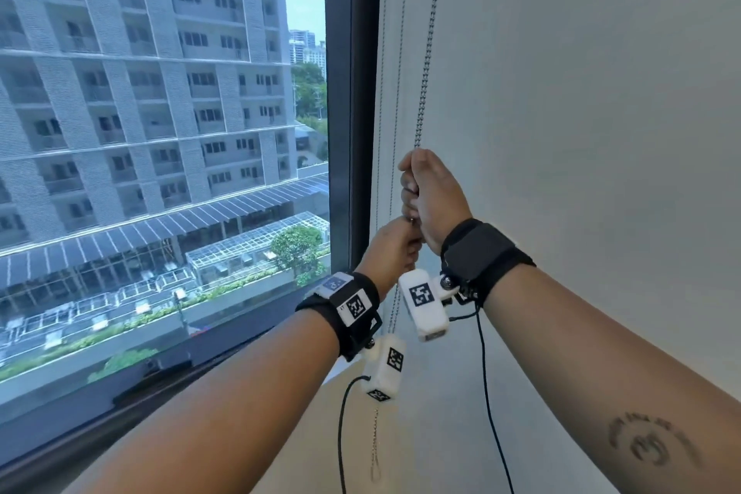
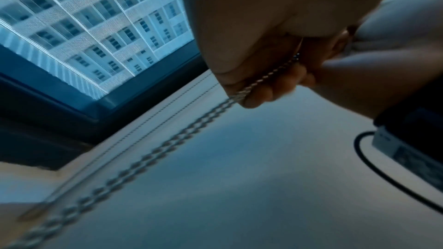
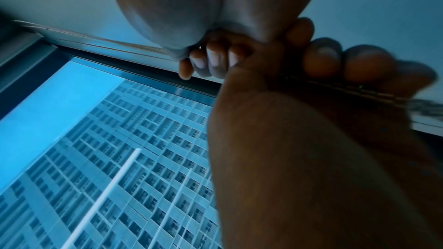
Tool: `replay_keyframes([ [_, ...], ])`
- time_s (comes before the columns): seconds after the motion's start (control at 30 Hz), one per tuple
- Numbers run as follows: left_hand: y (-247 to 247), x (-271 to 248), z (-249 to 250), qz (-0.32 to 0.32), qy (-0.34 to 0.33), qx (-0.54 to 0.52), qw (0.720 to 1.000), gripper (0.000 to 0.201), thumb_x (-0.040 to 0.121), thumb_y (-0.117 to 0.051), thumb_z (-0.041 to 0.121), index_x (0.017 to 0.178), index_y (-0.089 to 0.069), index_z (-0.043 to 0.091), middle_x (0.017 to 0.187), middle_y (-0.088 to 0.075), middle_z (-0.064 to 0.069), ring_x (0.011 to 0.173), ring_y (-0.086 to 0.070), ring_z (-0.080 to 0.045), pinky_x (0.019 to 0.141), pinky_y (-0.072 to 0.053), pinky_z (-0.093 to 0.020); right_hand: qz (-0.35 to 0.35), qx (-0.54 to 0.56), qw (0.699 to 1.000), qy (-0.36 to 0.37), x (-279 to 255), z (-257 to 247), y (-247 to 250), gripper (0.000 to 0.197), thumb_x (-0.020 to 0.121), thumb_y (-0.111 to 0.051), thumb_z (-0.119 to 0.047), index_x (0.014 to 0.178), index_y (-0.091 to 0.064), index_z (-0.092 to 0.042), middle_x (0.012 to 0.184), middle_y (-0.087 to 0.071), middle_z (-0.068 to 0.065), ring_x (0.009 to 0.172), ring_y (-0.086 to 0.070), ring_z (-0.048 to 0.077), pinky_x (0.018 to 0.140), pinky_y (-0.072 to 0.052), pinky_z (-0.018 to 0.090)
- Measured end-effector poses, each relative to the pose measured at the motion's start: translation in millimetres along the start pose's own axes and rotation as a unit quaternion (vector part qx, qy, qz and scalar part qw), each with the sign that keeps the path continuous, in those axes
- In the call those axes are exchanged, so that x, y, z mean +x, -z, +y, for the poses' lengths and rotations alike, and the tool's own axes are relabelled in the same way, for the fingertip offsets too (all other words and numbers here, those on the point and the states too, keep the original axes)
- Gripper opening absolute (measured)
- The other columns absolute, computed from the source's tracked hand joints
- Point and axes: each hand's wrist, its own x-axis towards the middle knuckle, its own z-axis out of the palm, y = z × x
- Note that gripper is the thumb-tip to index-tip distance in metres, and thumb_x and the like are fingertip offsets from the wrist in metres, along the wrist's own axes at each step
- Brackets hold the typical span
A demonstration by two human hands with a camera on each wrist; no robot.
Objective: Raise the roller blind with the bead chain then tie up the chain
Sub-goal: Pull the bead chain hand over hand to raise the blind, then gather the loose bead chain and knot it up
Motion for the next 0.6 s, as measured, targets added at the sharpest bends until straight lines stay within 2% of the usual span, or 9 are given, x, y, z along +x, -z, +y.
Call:
replay_keyframes([
  [0.07, -1, -16, -15, 0.008, 0.003, 0.024, 1.0, 0.013, 0.079, -0.048, 0.025, 0.07, -0.049, 0.014, 0.058, -0.046, 0.001, 0.055, -0.039, -0.015, 0.057, -0.033, -0.03, -0.017, -0.001, 1.0, -0.02, -16, 17, 5, 0.031, 0.108, -0.032, -0.034, 0.088, -0.049, -0.017, 0.065, -0.031, -0.004, 0.049, -0.024, 0.009, 0.046, -0.024, 0.024],
  [0.13, 0, -31, -30, 0.005, -0.004, 0.095, 0.995, 0.023, 0.084, -0.048, 0.029, 0.078, -0.059, 0.009, 0.072, -0.06, -0.004, 0.067, -0.053, -0.017, 0.071, -0.046, -0.035, -0.031, 0.0, 0.999, -0.044, -33, 32, 12, 0.031, 0.109, -0.032, -0.033, 0.089, -0.049, -0.016, 0.066, -0.032, -0.004, 0.051, -0.024, 0.009, 0.048, -0.024, 0.025],
  [0.17, 0, -39, -36, 0.004, -0.005, 0.13, 0.992, 0.027, 0.085, -0.047, 0.03, 0.081, -0.062, 0.008, 0.078, -0.063, -0.004, 0.074, -0.056, -0.017, 0.077, -0.047, -0.037, -0.037, 0.003, 0.998, -0.053, -41, 37, 16, 0.031, 0.109, -0.032, -0.033, 0.09, -0.049, -0.016, 0.066, -0.032, -0.004, 0.051, -0.024, 0.009, 0.049, -0.024, 0.026],
  [0.23, 2, -49, -44, 0.011, -0.012, 0.188, 0.982, 0.025, 0.085, -0.045, 0.026, 0.084, -0.063, 0.008, 0.083, -0.063, -0.004, 0.079, -0.055, -0.017, 0.079, -0.043, -0.037, -0.048, 0.005, 0.997, -0.066, -54, 48, 22, 0.031, 0.109, -0.031, -0.032, 0.091, -0.05, -0.015, 0.066, -0.032, -0.003, 0.053, -0.025, 0.01, 0.051, -0.025, 0.026],
  [0.33, 5, -60, -46, 0.073, -0.027, 0.198, 0.977, 0.024, 0.092, -0.041, 0.013, 0.089, -0.063, 0.023, 0.091, -0.066, -0.001, 0.084, -0.059, -0.014, 0.084, -0.048, -0.035, -0.063, -0.018, 0.995, -0.081, -71, 66, 26, 0.031, 0.109, -0.031, -0.03, 0.092, -0.051, -0.014, 0.067, -0.034, -0.003, 0.051, -0.032, 0.007, 0.051, -0.031, 0.023],
  [0.4, 7, -66, -46, 0.144, -0.054, 0.191, 0.969, 0.025, 0.089, -0.041, 0.02, 0.105, -0.06, 0.024, 0.104, -0.064, -0.005, 0.094, -0.062, -0.019, 0.09, -0.053, -0.041, -0.076, -0.033, 0.992, -0.094, -83, 79, 27, 0.031, 0.109, -0.031, -0.028, 0.091, -0.052, -0.015, 0.066, -0.036, -0.004, 0.052, -0.033, 0.007, 0.053, -0.031, 0.023],
  [0.43, 7, -70, -45, 0.177, -0.081, 0.213, 0.957, 0.027, 0.086, -0.043, 0.023, 0.109, -0.056, 0.021, 0.108, -0.061, -0.006, 0.097, -0.06, -0.021, 0.09, -0.053, -0.041, -0.083, -0.037, 0.991, -0.103, -89, 86, 28, 0.031, 0.109, -0.031, -0.026, 0.09, -0.053, -0.015, 0.066, -0.037, -0.004, 0.052, -0.031, 0.008, 0.054, -0.03, 0.025],
  [0.5, 8, -80, -37, 0.2, -0.172, 0.311, 0.913, 0.025, 0.084, -0.046, 0.018, 0.109, -0.052, 0.018, 0.107, -0.054, -0.003, 0.095, -0.055, -0.019, 0.083, -0.048, -0.03, -0.101, -0.048, 0.986, -0.127, -103, 98, 26, 0.029, 0.108, -0.033, -0.023, 0.088, -0.053, -0.016, 0.065, -0.039, -0.003, 0.054, -0.031, 0.009, 0.055, -0.029, 0.027],
  [0.6, 4, -90, -20, 0.077, -0.295, 0.502, 0.809, 0.027, 0.084, -0.051, 0.006, 0.106, -0.061, 0.017, 0.105, -0.054, 0.004, 0.096, -0.052, -0.015, 0.086, -0.044, -0.029, -0.129, -0.124, 0.972, -0.155, -122, 108, 24, 0.026, 0.1, -0.037, -0.022, 0.078, -0.049, -0.017, 0.06, -0.038, -0.003, 0.055, -0.033, 0.012, 0.055, -0.031, 0.03],
])
